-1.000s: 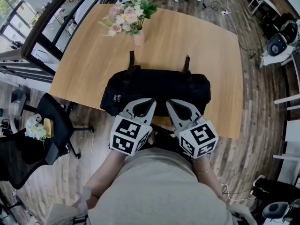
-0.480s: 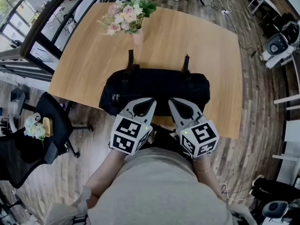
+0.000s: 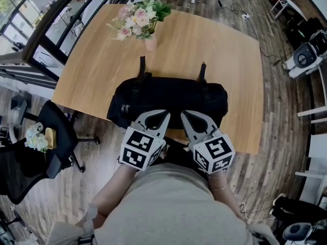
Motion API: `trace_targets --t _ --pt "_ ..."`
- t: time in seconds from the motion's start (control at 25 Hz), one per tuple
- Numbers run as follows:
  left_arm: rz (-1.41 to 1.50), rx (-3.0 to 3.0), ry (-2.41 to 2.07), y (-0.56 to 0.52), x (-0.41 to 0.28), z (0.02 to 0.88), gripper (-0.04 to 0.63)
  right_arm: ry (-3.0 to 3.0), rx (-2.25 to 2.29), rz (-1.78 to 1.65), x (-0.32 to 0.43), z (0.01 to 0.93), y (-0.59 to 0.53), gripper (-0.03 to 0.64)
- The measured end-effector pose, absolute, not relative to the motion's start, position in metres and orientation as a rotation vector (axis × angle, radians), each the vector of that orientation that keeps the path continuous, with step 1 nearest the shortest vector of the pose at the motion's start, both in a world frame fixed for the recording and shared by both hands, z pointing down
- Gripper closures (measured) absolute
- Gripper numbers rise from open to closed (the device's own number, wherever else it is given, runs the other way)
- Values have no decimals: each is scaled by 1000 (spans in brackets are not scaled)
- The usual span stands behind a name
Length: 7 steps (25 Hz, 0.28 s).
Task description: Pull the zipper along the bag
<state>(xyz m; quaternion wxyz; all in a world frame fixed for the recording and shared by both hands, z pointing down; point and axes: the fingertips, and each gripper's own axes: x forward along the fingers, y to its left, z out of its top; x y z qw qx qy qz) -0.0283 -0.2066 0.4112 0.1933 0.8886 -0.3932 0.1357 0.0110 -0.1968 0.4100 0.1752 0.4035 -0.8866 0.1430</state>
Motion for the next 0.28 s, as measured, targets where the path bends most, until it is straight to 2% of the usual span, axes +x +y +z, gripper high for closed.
trace_targets --t 0.28 --pt "410 2496 -1068 -203 -24 418 577 -2507 1123 414 10 412 -199 611"
